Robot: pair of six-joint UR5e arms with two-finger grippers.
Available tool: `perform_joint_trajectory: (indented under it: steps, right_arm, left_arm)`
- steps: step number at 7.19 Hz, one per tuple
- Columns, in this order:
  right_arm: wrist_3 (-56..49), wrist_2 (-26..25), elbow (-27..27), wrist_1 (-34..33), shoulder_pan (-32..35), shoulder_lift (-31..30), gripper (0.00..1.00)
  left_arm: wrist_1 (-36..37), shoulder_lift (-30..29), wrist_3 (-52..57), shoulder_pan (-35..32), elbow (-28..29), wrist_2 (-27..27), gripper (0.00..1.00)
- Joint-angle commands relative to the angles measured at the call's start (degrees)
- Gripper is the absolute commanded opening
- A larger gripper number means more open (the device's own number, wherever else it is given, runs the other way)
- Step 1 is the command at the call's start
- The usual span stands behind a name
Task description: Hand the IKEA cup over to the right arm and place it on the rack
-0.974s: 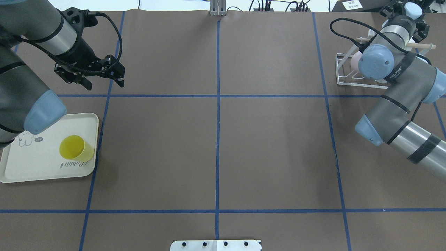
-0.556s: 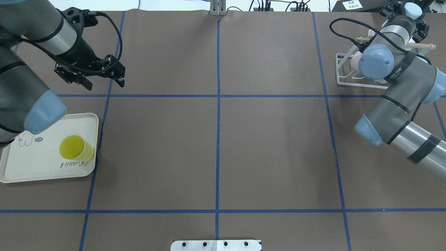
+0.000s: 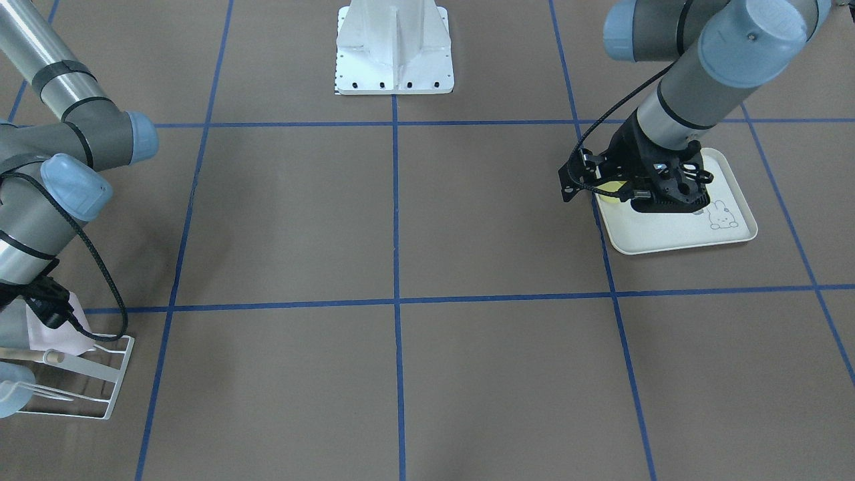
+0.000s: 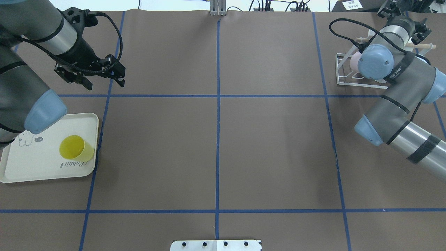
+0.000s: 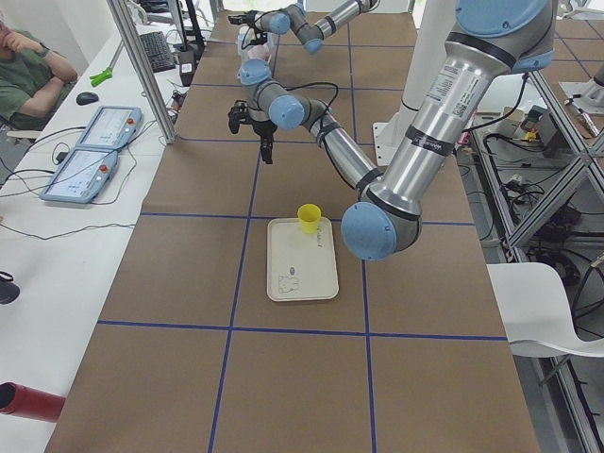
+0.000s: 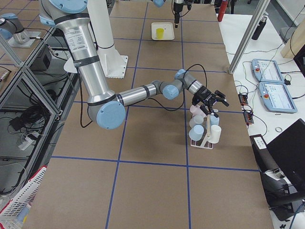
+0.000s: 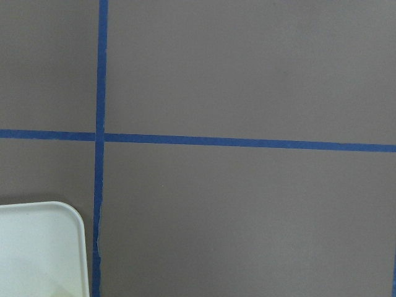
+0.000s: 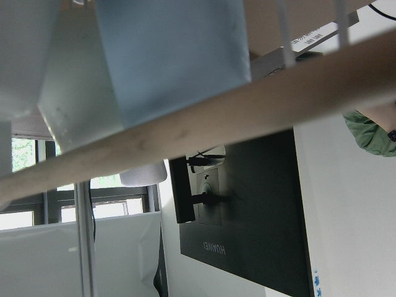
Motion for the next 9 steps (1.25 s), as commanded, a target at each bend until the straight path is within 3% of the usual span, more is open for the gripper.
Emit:
perform_joint_trajectory:
  steps: [1, 5, 7, 9]
  right_arm:
    - [2.3, 5.5, 2.9, 0.0, 1.1, 0.7, 0.99]
    - [38.8, 28.5, 9.7, -0.1, 3.5, 0.7, 0.99]
    - [57.3, 37.8, 14.3, -0.1, 3.5, 0.6, 0.99]
    - [75.1, 47.1, 18.4, -0.2, 3.4, 0.6, 0.99]
  left_arm:
    - [0.0, -0.1, 0.0, 0.0, -0.1, -0.1, 1.0]
    - [0.7, 0.4, 2.4, -0.6, -0.8, 3.1, 1.0]
    - [0.9, 8.4, 13.8, -1.9, -3.8, 5.6, 1.0]
    - [0.1, 16.7, 15.6, -1.7, -8.9, 8.3, 1.0]
